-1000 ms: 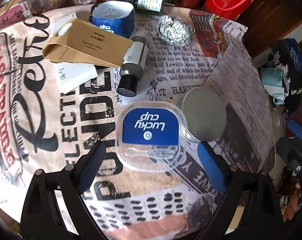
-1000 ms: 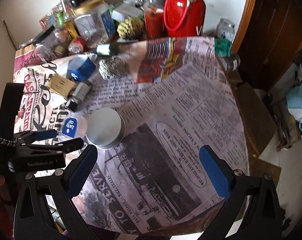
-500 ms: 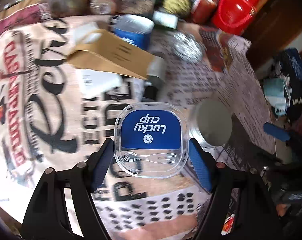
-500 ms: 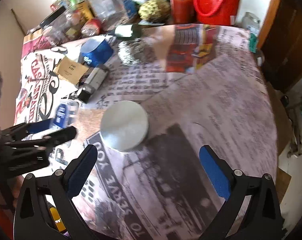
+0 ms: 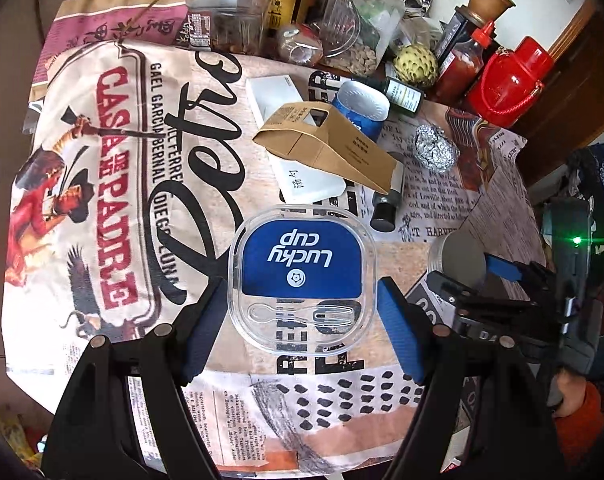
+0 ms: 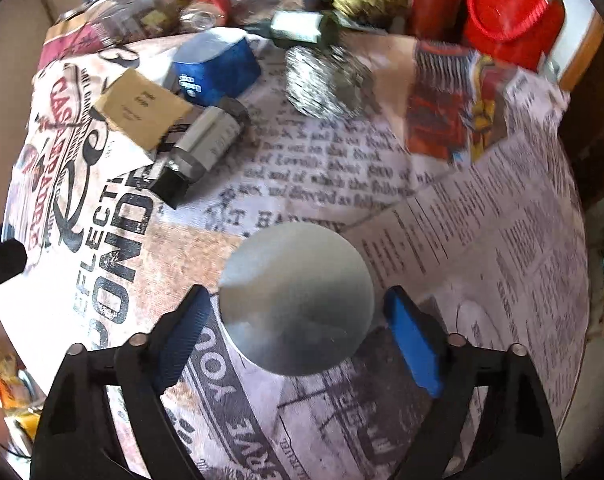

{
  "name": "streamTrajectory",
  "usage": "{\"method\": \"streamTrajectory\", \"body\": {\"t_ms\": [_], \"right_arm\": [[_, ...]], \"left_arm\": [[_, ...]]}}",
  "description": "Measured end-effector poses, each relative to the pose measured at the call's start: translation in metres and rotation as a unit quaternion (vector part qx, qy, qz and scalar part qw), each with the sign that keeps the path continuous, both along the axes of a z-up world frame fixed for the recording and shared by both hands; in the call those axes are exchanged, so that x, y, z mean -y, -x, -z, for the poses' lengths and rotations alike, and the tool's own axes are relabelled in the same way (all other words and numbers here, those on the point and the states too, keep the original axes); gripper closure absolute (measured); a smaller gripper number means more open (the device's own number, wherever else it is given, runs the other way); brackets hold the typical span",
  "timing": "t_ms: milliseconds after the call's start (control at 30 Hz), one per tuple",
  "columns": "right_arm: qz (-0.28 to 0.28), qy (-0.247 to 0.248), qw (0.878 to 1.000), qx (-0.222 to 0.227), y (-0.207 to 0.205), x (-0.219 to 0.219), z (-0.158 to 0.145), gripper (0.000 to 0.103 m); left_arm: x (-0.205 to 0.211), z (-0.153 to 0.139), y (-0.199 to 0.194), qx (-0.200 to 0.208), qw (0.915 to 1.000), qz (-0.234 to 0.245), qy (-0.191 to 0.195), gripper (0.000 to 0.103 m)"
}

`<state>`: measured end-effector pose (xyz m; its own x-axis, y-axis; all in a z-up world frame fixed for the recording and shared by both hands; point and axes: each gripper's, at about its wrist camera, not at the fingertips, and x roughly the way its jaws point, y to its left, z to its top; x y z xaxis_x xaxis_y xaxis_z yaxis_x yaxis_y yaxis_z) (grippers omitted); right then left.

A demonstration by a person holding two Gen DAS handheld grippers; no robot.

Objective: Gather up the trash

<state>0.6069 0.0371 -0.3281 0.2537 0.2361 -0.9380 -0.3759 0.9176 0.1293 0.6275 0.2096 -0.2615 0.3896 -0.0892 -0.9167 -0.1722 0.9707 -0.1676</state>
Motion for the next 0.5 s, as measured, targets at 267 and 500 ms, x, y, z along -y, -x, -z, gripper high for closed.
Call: {"method": "streamTrajectory", "body": {"t_ms": [267, 500], "right_arm": [[0.010, -0.018, 1.000, 0.012, 0.011, 0.010, -0.016, 0.033], [0.051, -0.058, 0.996, 0.038, 0.027, 0.057, -0.062, 0.033]], "left_arm": [[0.013, -0.018, 0.000, 0.018, 0.9998, 0.010, -0.001, 0.029], [0.046, -0.049, 0.002, 0.053, 0.9983, 0.026, -0.001, 0.029]]}}
